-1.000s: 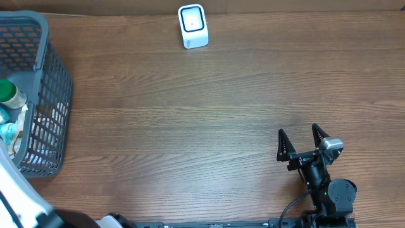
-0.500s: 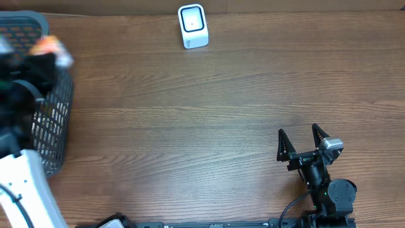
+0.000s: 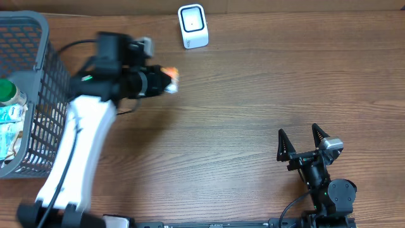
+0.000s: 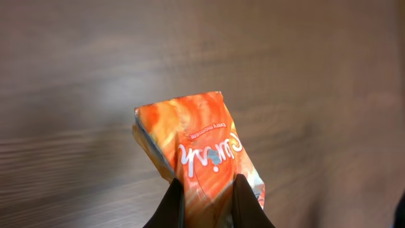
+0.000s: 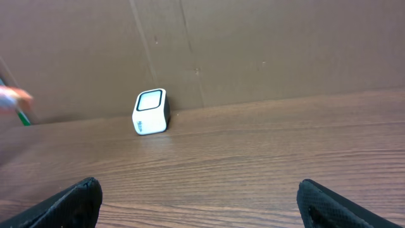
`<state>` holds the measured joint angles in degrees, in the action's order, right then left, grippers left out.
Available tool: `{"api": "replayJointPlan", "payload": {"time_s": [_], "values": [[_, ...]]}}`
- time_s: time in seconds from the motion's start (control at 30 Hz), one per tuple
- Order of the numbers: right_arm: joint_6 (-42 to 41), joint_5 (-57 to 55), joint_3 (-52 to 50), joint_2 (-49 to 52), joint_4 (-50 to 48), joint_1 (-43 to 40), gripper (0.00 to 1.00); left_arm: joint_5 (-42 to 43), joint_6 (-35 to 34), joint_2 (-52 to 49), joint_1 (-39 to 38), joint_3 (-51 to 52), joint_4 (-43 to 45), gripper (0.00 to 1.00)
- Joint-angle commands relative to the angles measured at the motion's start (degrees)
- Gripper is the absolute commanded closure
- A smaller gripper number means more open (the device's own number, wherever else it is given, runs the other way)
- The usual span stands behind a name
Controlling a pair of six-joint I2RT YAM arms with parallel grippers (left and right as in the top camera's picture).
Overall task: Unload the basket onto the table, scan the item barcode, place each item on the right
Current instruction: 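Carry the orange tissue pack toward the white scanner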
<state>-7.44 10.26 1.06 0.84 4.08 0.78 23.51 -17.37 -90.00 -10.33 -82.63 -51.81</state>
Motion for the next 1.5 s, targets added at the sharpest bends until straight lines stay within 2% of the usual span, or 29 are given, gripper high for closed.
{"api": "replayJointPlan", "payload": {"time_s": [0.0,0.33,0.6,0.9,1.07,1.23,1.4,1.43,1.47], "values": [[0.22,-0.31,-0.61,-0.68,-0.33,-0.15,0.0,-1.46,0.02,-5.62,-3.98,0.0,0.24,0.96],[0.22,-0.28,-0.61,-0.68,-0.33,-0.15,0.0,-1.42,-5.4,-19.17,-7.76,0.0,5.27,0.96],[0.22,-0.31,-0.61,-0.68,-0.33,-0.15,0.0,-1.44,-5.4,-20.63,-7.78,0.0,6.58,0.96],[0.22,-0.31,-0.61,-0.68,-0.33,-0.15,0.0,-1.4,-6.03,-20.63,-7.78,0.0,1.42,0.96],[0.22,-0.31,-0.61,-0.68,-0.33,-0.15,0.0,2.19,-7.19,-20.63,-8.2,0.0,5.75,0.96],[0.22,-0.31,-0.61,-0.68,-0.33,-0.15,0.0,1.95,-11.34,-21.68,-10.75,0.0,7.74,0.96],[0.22,-0.28,-0.61,-0.68,-0.33,-0.15,0.0,1.75,-11.43,-24.63,-15.15,0.0,8.31,0.96],[0.22,-0.28,-0.61,-0.68,-0.33,-0.15,0.0,1.73,-11.39,-25.2,-15.82,0.0,8.26,0.91],[0.22,-0.31,-0.61,-0.68,-0.33,-0.15,0.0,1.64,-11.32,-25.79,-16.46,0.0,8.02,0.79]]}}
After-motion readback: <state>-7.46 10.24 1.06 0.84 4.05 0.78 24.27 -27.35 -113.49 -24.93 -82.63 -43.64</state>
